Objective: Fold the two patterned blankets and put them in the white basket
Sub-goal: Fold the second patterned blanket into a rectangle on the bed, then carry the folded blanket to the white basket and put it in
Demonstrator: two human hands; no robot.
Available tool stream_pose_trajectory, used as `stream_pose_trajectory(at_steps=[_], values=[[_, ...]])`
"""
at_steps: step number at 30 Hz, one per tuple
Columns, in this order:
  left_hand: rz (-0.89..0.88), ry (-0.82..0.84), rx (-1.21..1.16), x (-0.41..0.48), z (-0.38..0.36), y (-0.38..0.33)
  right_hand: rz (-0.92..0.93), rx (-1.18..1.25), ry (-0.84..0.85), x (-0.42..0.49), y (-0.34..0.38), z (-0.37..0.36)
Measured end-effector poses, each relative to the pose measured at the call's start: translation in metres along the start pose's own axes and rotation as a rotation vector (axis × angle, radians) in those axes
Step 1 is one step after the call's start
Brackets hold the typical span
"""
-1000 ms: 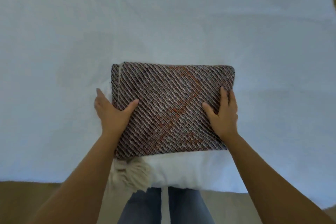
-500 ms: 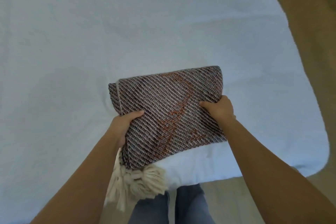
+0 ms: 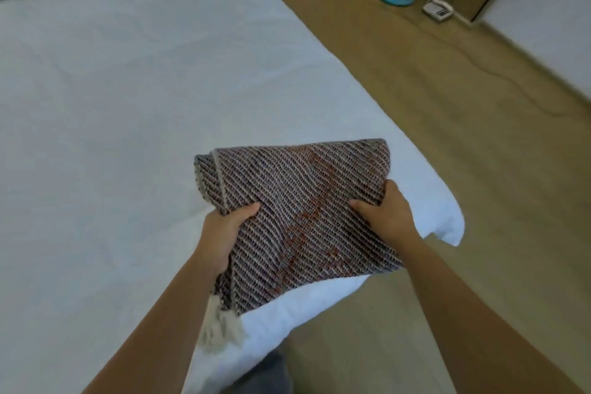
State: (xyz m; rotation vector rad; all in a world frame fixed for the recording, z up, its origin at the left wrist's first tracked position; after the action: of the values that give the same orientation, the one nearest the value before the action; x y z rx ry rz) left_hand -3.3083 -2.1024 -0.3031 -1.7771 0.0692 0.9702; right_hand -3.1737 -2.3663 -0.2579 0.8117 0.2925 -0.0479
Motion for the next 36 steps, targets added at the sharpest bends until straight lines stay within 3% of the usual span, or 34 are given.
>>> stream_pose_trajectory(at_steps=[7, 16, 25, 36], values=[[-0.104, 0.279, 0.228, -0.084, -0.189, 0.004, -0.144, 0.150, -0.287, -0.087, -0.118, 0.189], [-0.106, 0.684, 0.502, -0.242, -0.449, 0.096, -0.430, 0.336, -0.674, -0.262, -0.305, 0.396], [-0.122, 1.076, 0.796, -0.394, -0.681, 0.220, -0.715, 0.367, -1.086, -0.425, -0.458, 0.520], [-0.085, 1.479, 1.098, -0.557, -0.918, 0.378, -1.000, 0.426, -1.462, -0.541, -0.599, 0.636]])
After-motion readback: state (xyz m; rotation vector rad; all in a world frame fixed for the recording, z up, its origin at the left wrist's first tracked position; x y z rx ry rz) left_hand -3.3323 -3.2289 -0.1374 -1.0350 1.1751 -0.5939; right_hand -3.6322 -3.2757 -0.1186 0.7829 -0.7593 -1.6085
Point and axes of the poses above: each hand's wrist, its own x-axis towards the middle knuckle, its own z-axis out of the back of the hand, y = z × x, the point moved 7 cm from there along x, towards the middle knuckle, and after that the axes turned 3 degrees about x, right-handed, at the moved point
